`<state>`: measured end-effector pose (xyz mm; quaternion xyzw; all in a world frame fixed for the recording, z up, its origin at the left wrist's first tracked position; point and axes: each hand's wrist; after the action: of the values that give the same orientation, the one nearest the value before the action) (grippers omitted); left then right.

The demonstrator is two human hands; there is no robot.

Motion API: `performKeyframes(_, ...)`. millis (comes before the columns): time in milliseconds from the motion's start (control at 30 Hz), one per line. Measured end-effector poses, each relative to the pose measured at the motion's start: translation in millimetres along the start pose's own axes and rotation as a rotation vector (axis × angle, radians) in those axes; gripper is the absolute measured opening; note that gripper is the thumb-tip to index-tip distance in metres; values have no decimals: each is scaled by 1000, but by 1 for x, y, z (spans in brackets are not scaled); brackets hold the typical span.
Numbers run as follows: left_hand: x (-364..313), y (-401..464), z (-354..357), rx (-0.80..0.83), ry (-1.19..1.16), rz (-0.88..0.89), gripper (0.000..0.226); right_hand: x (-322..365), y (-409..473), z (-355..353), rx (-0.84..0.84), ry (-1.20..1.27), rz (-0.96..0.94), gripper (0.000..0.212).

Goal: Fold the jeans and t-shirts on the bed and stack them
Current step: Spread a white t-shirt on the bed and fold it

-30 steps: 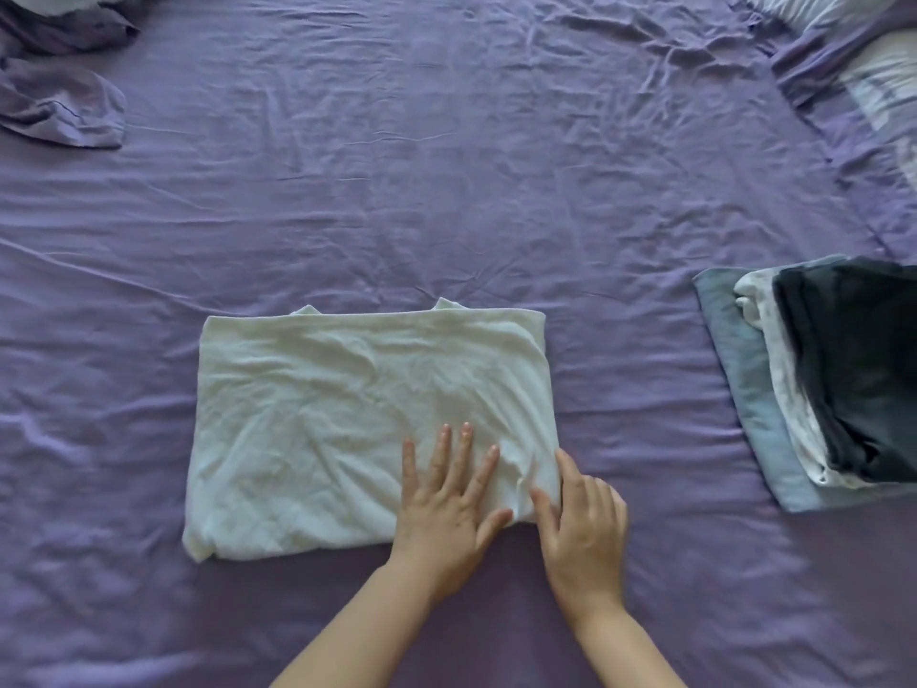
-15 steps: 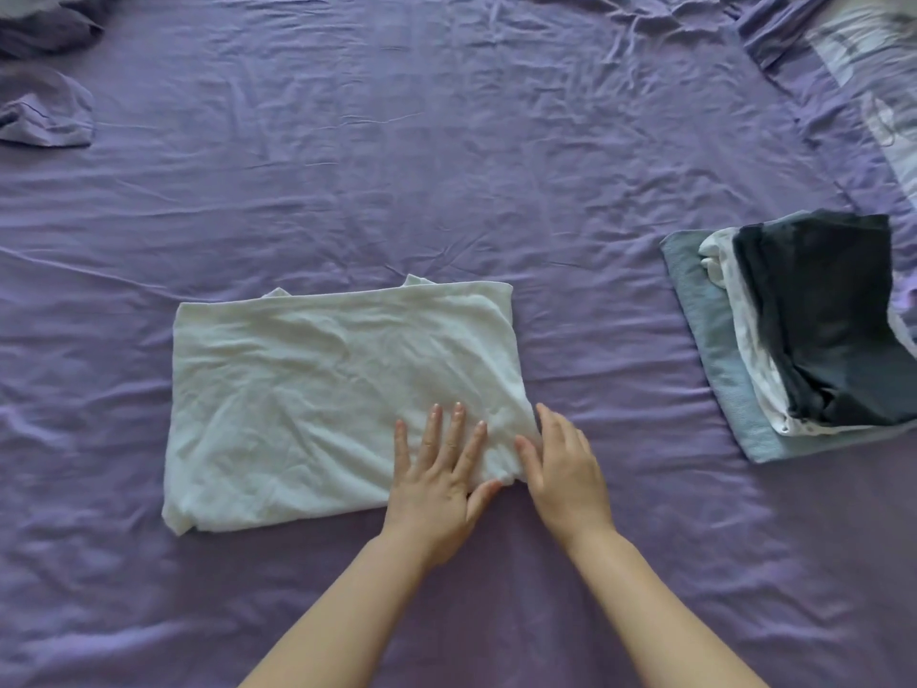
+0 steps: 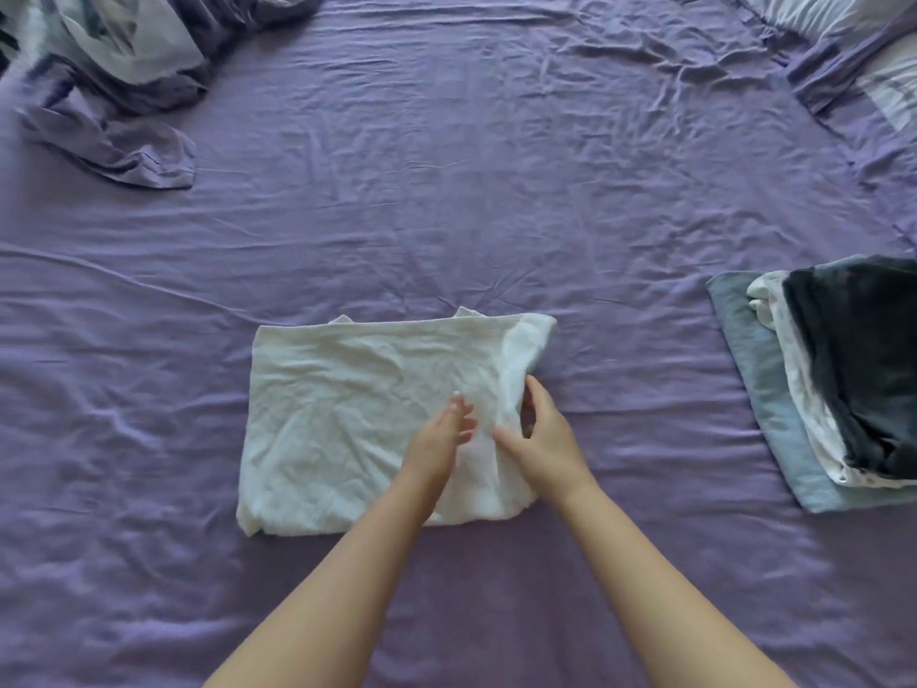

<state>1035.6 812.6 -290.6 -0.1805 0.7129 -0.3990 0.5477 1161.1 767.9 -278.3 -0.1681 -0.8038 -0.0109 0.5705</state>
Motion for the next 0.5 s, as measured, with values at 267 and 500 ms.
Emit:
performKeyframes(267,4,9,-78,0,-261,-249,60,23,14,84,398,-159,-212,56)
performKeyframes(500,28,17,-81,-137,224,29,61,18,96,80,476,-957,-489,54)
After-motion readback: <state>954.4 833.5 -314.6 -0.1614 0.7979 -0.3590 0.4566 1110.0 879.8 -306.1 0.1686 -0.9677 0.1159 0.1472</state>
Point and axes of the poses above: each hand's wrist, its own y-axis towards the middle knuckle, its own z-axis out of the palm, x = y × z, and after that the axes turned 11 degrees about -z, right-handed
